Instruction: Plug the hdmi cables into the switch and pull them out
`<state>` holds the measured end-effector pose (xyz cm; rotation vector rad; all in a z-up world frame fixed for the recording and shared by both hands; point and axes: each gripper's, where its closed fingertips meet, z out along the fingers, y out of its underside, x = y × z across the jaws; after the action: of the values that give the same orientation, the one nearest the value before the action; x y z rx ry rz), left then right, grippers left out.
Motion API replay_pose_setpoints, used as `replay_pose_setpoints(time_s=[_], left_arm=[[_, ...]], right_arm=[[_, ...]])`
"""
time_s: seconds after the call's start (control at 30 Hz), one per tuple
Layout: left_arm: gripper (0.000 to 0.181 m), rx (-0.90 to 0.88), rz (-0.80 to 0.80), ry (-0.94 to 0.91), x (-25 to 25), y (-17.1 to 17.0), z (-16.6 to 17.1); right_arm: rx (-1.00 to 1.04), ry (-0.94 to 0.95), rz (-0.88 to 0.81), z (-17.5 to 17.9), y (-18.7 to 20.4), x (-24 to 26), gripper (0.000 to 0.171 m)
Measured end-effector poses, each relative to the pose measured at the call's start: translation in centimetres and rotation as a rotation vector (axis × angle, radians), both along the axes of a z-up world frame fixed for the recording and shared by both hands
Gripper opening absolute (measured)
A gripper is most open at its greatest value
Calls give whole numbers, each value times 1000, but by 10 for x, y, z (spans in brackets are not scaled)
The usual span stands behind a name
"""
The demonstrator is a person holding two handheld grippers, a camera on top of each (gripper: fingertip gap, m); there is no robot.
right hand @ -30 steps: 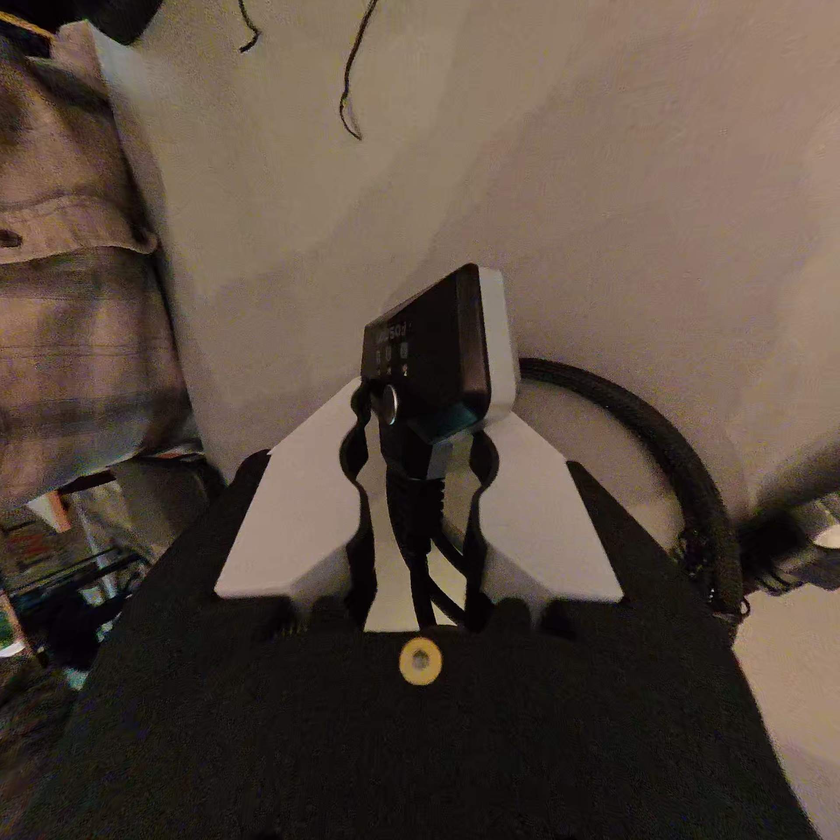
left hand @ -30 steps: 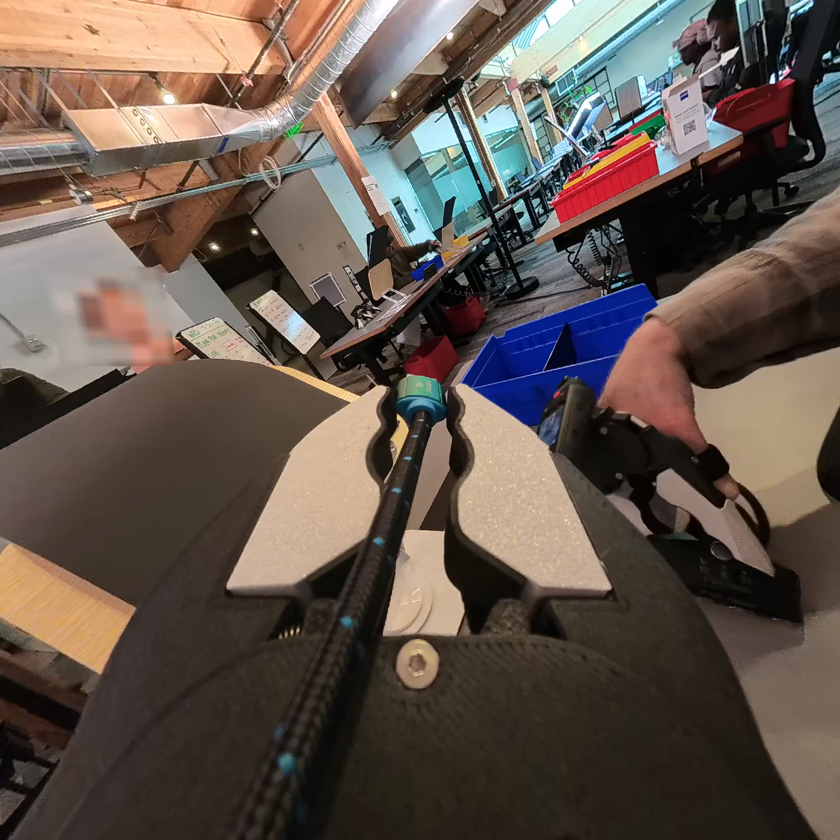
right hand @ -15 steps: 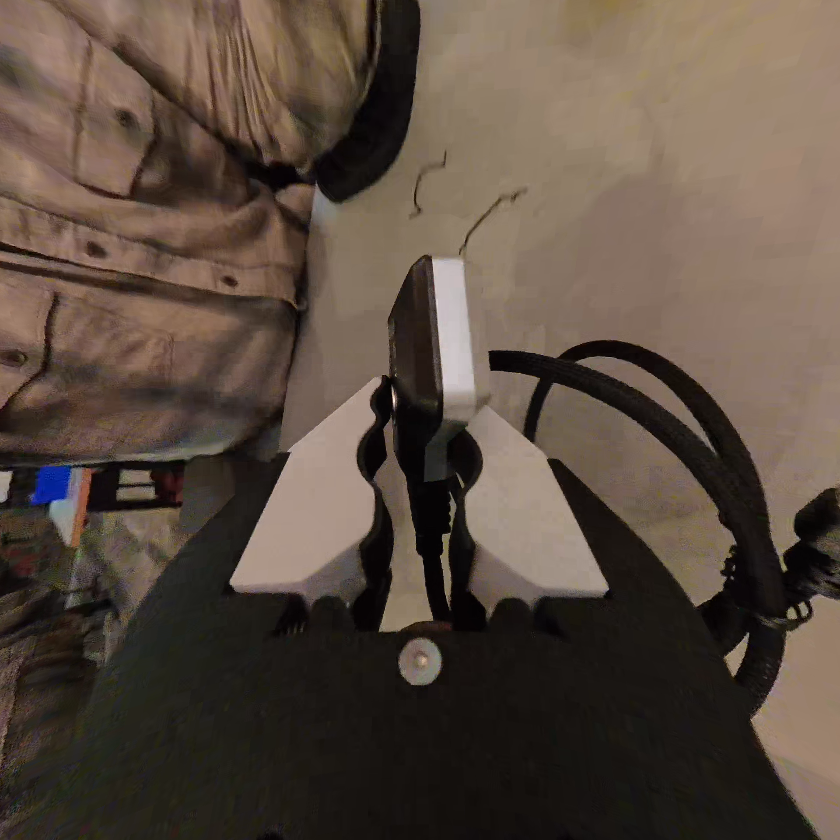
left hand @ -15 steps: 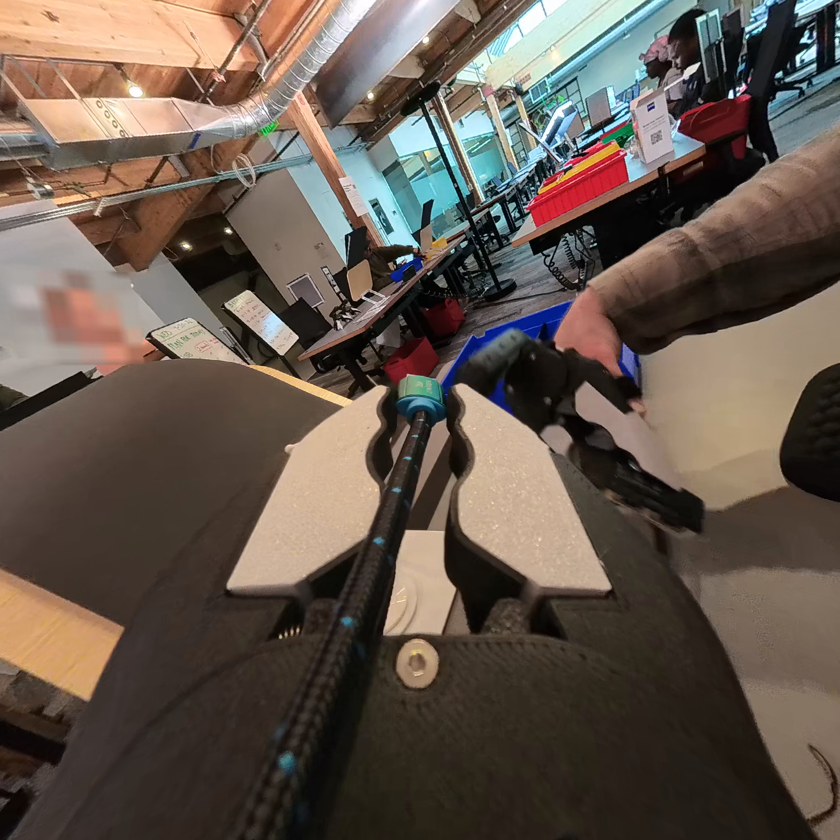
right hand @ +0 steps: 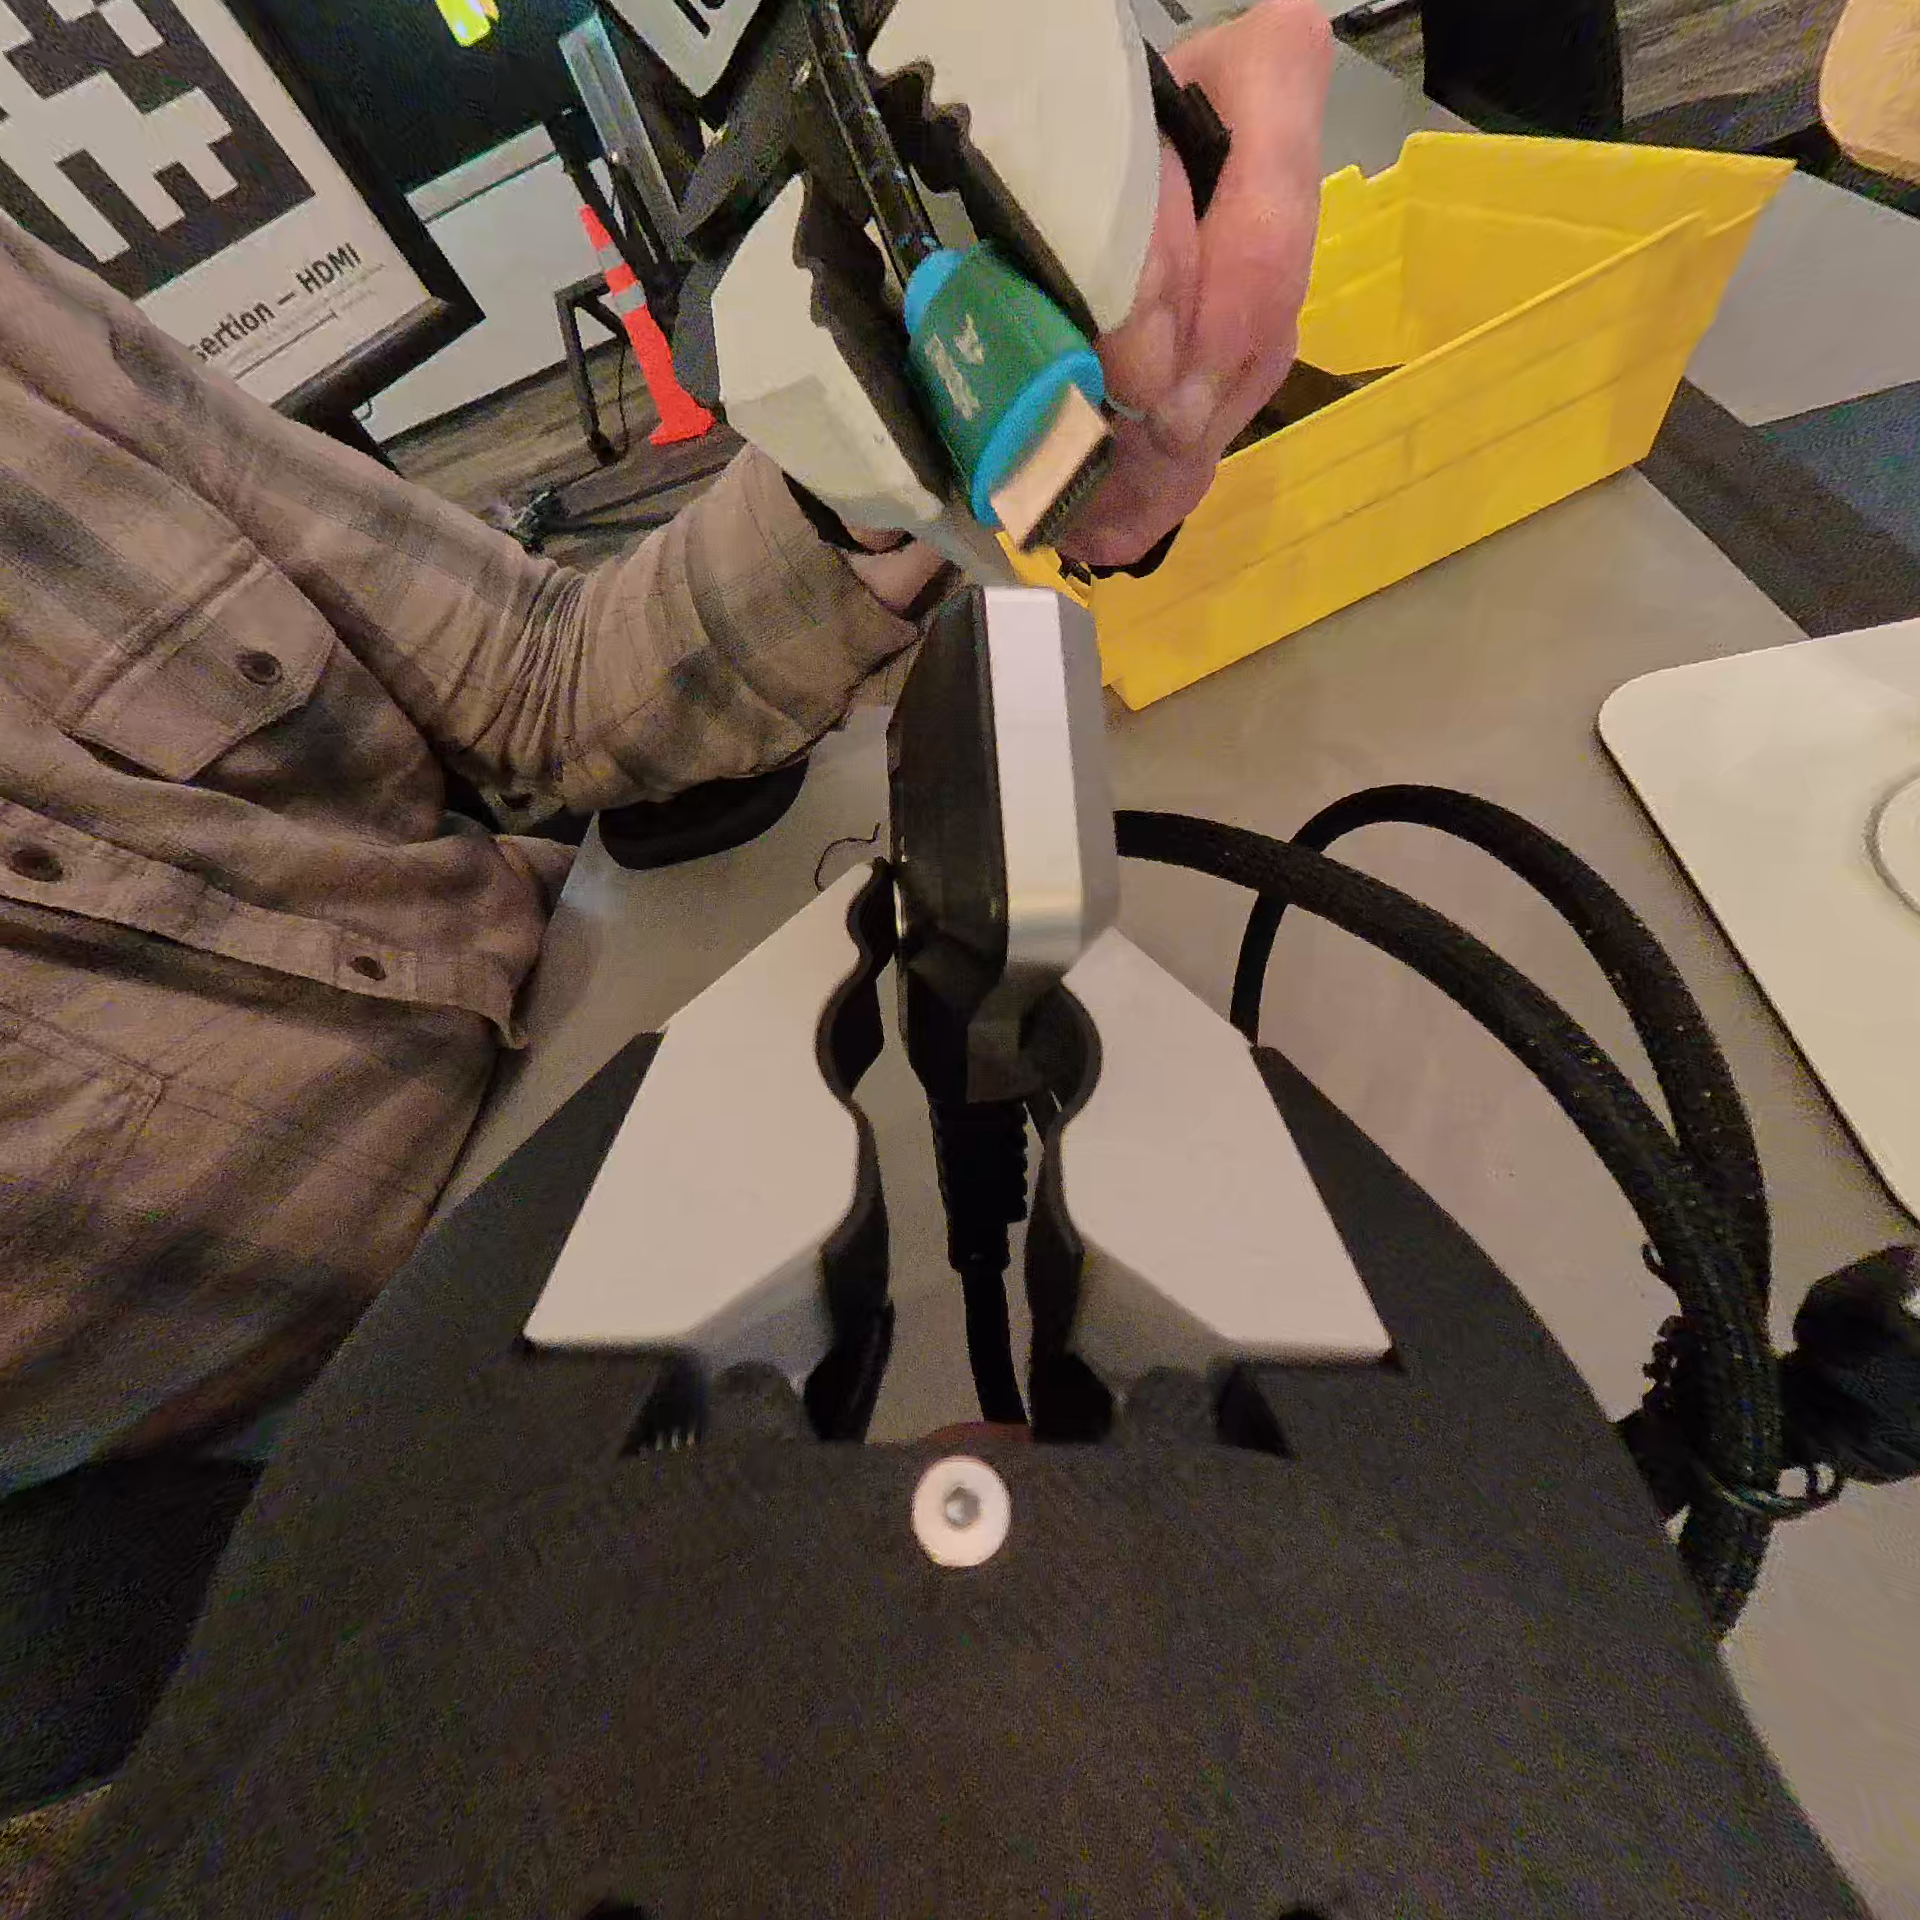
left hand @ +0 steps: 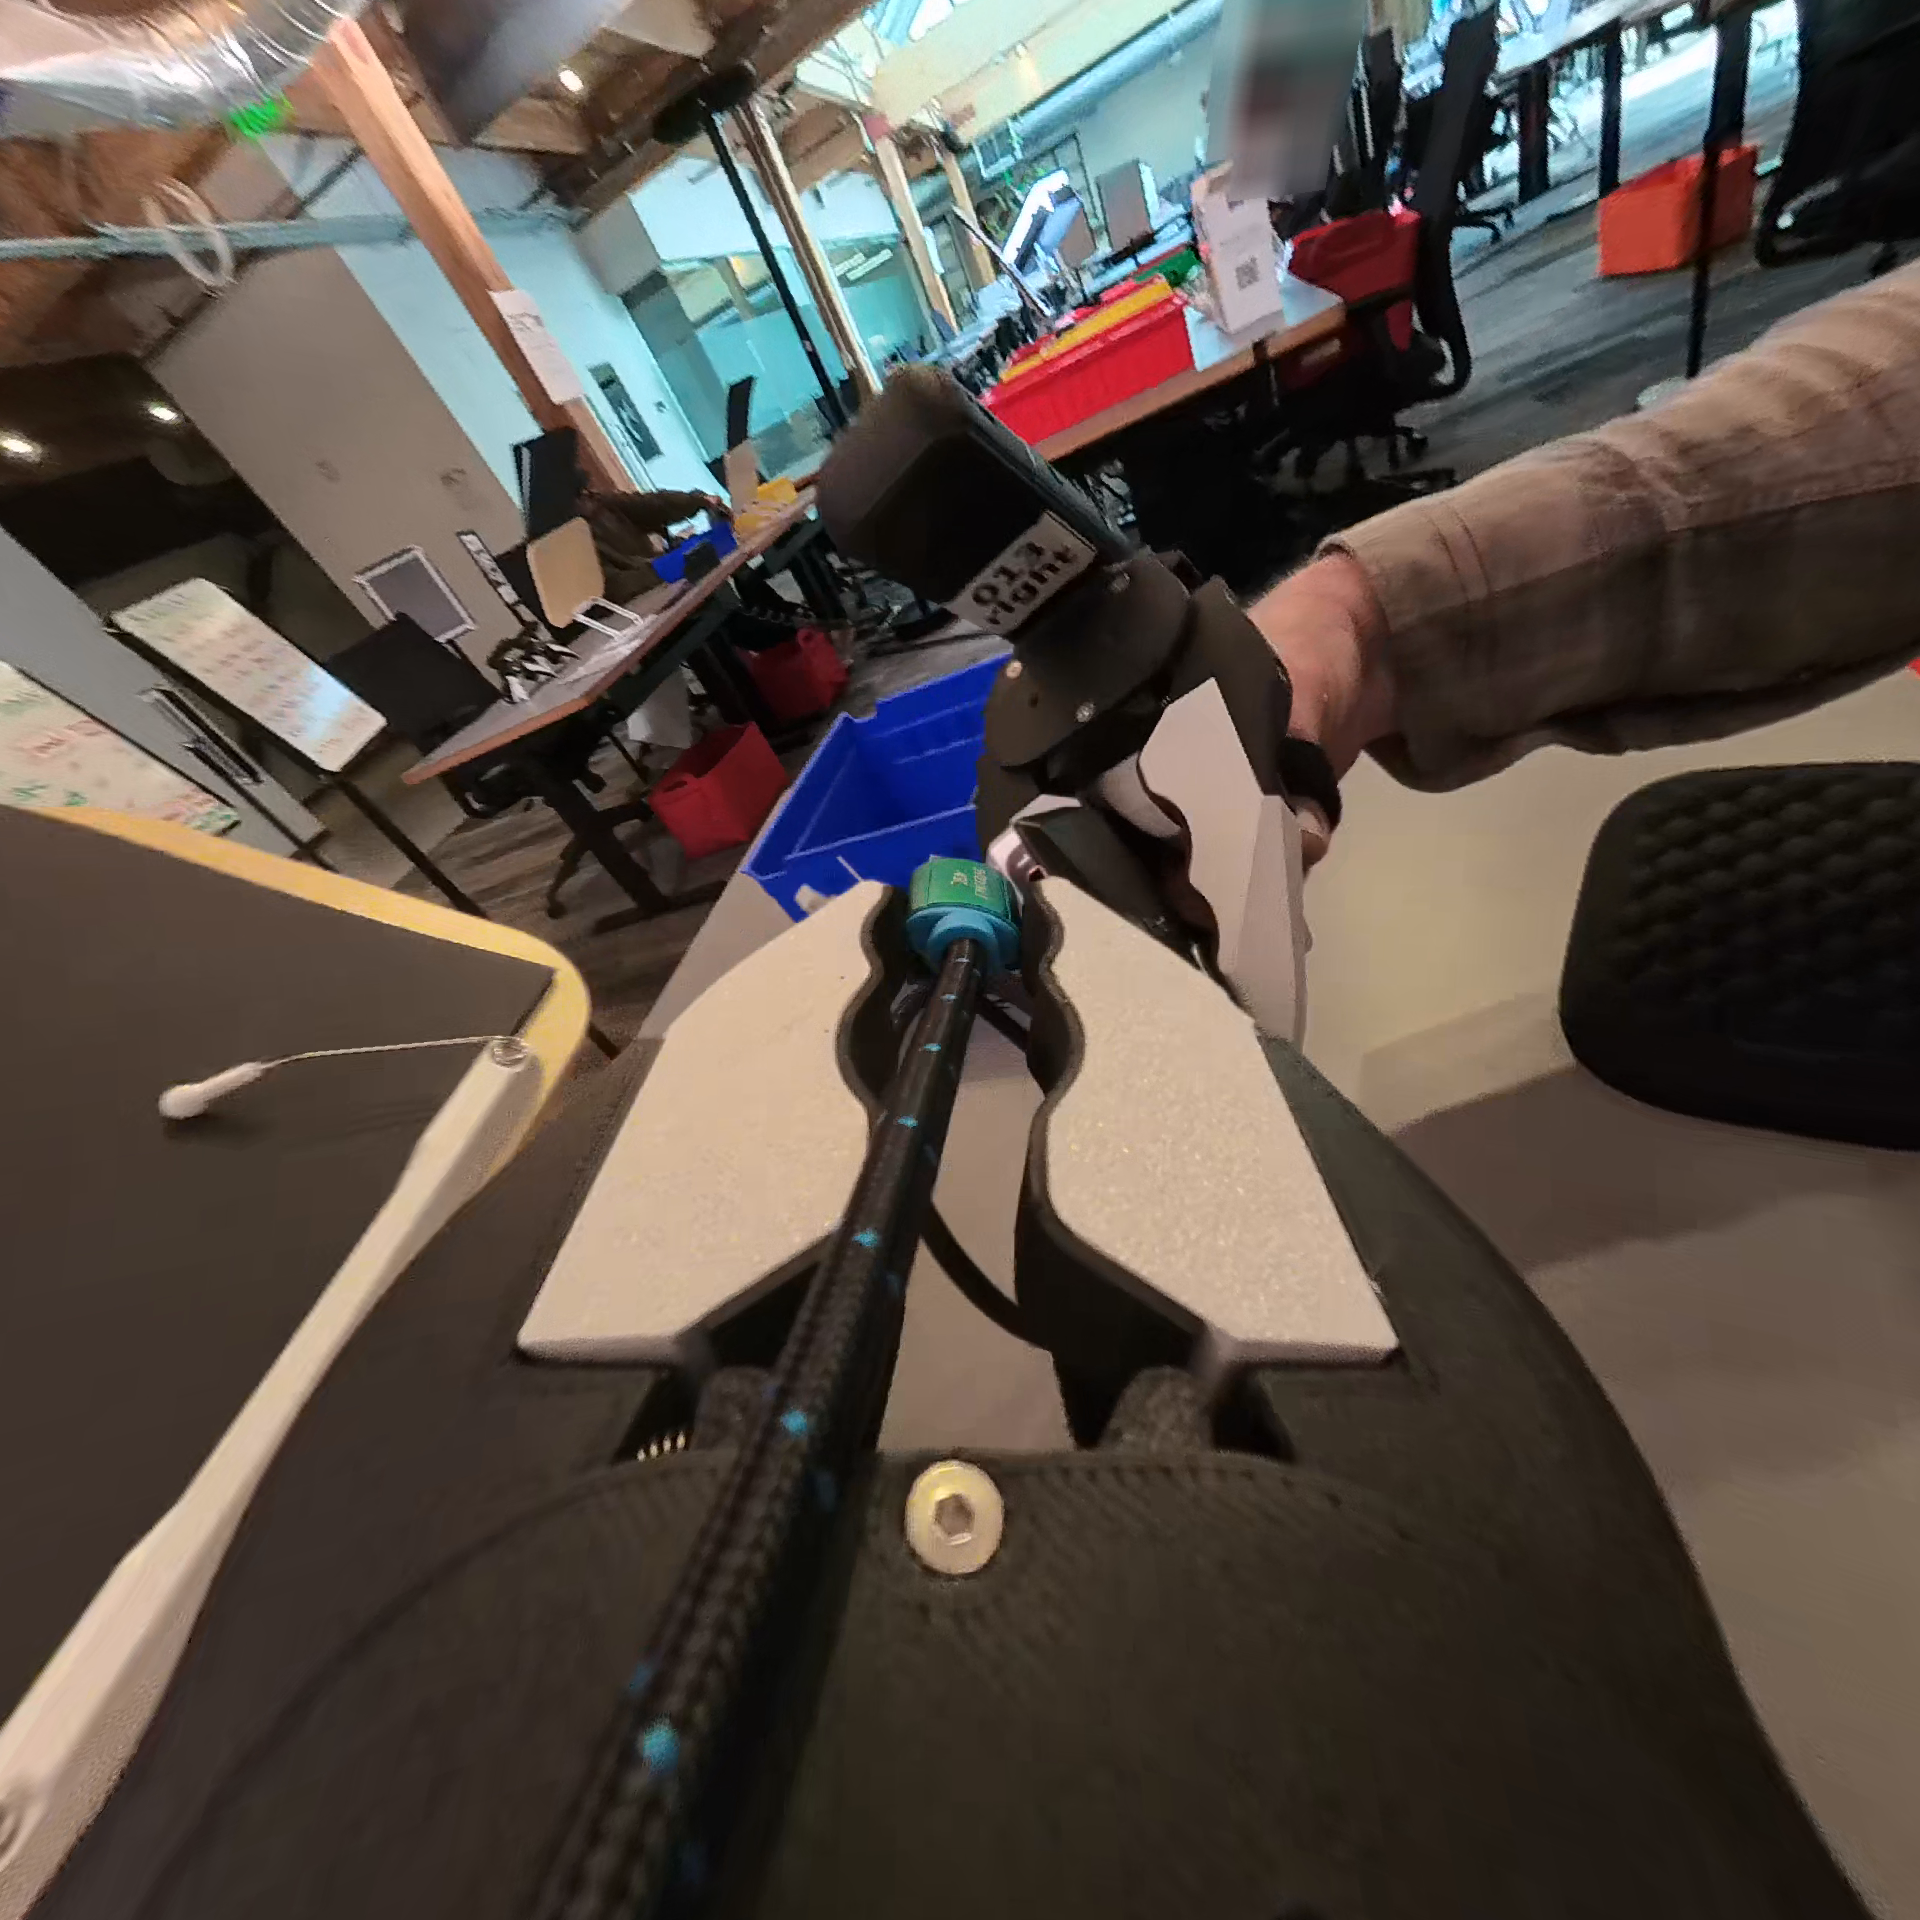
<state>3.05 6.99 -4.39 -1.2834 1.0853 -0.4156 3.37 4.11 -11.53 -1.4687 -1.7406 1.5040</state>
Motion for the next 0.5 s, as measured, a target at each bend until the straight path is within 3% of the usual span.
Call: replay_pose_setpoints(time_s=[0.5], left_arm=[[21, -59, -67, 29, 21, -2, -23]], right_arm=[[29, -20, 157, -8, -25, -7, 19]])
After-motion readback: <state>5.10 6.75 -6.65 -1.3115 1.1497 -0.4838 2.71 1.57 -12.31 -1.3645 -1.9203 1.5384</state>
